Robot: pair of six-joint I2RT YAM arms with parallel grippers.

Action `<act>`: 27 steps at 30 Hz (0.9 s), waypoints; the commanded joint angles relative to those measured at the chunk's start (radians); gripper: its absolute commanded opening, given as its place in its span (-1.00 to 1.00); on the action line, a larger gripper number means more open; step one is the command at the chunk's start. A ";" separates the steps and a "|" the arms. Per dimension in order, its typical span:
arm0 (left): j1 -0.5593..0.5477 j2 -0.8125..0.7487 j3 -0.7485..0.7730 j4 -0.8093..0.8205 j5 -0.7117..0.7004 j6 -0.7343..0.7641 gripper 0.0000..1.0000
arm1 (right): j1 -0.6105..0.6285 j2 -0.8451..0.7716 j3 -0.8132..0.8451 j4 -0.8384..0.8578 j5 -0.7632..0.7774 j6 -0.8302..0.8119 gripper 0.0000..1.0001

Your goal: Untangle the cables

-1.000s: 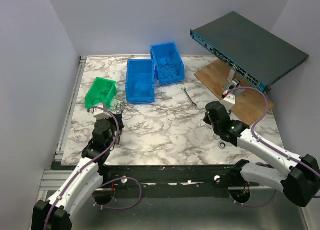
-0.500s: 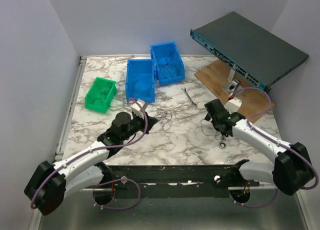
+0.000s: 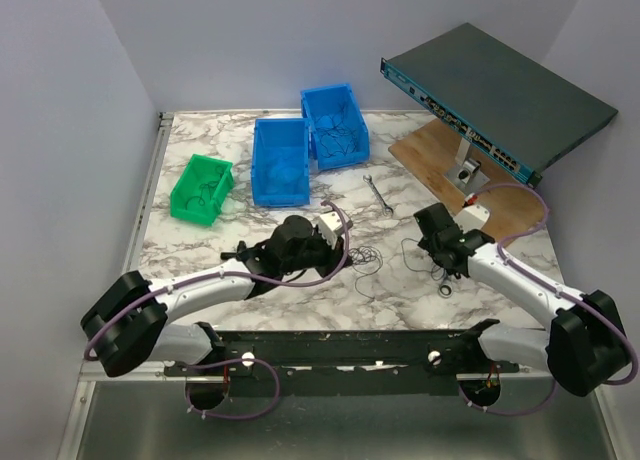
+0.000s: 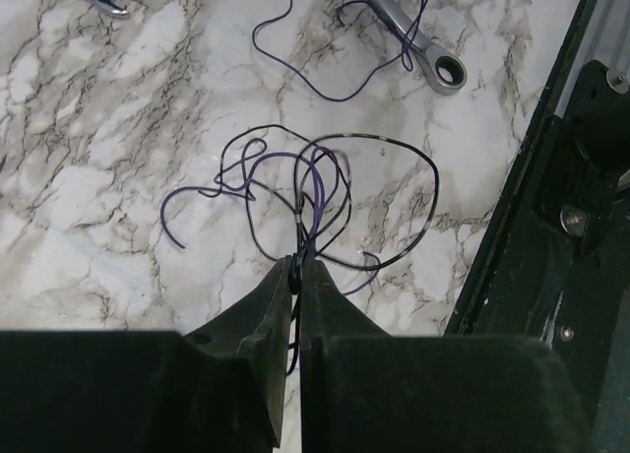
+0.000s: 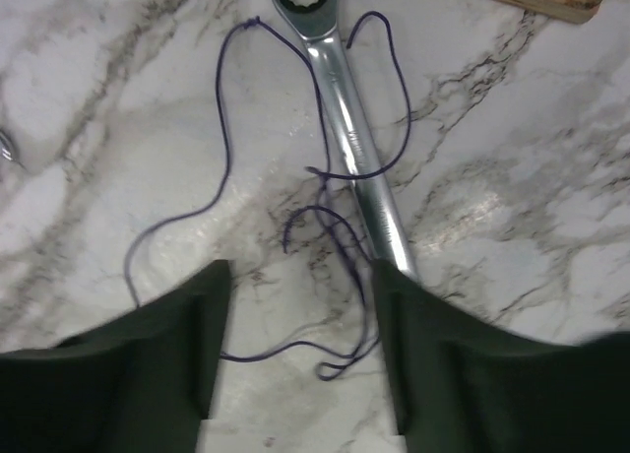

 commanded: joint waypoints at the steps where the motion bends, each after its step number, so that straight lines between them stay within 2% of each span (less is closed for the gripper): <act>1: -0.005 0.016 0.044 -0.085 -0.040 0.020 -0.55 | -0.009 -0.011 -0.036 0.038 -0.023 0.067 -0.01; 2: -0.006 0.007 0.038 -0.086 -0.045 0.021 -0.34 | -0.009 -0.013 -0.031 0.037 -0.023 0.069 -0.14; 3: -0.005 -0.009 0.028 -0.080 -0.054 0.019 -0.13 | -0.008 -0.015 -0.026 0.035 -0.026 0.070 -0.38; 5: -0.006 -0.050 -0.005 -0.046 -0.087 0.011 0.25 | -0.008 -0.021 -0.012 0.035 -0.040 0.060 -0.97; 6: -0.004 -0.071 -0.022 -0.037 -0.113 0.006 0.43 | -0.008 -0.026 -0.005 0.041 -0.053 0.045 -0.98; 9: 0.007 -0.150 -0.069 -0.024 -0.220 -0.011 0.66 | -0.008 -0.057 0.023 0.060 -0.098 -0.015 -0.99; 14: 0.081 -0.295 -0.153 -0.011 -0.393 -0.084 0.76 | -0.008 -0.107 0.105 0.128 -0.275 -0.169 -0.99; 18: 0.176 -0.461 -0.244 -0.011 -0.524 -0.172 0.77 | 0.004 -0.094 0.244 0.119 -0.396 -0.217 -0.99; 21: 0.231 -0.586 -0.315 -0.007 -0.611 -0.221 0.70 | 0.022 -0.056 0.353 0.147 -0.482 -0.273 -0.99; 27: 0.242 -0.790 -0.395 -0.077 -0.908 -0.295 0.62 | 0.066 0.063 0.508 0.303 -0.706 -0.371 -0.99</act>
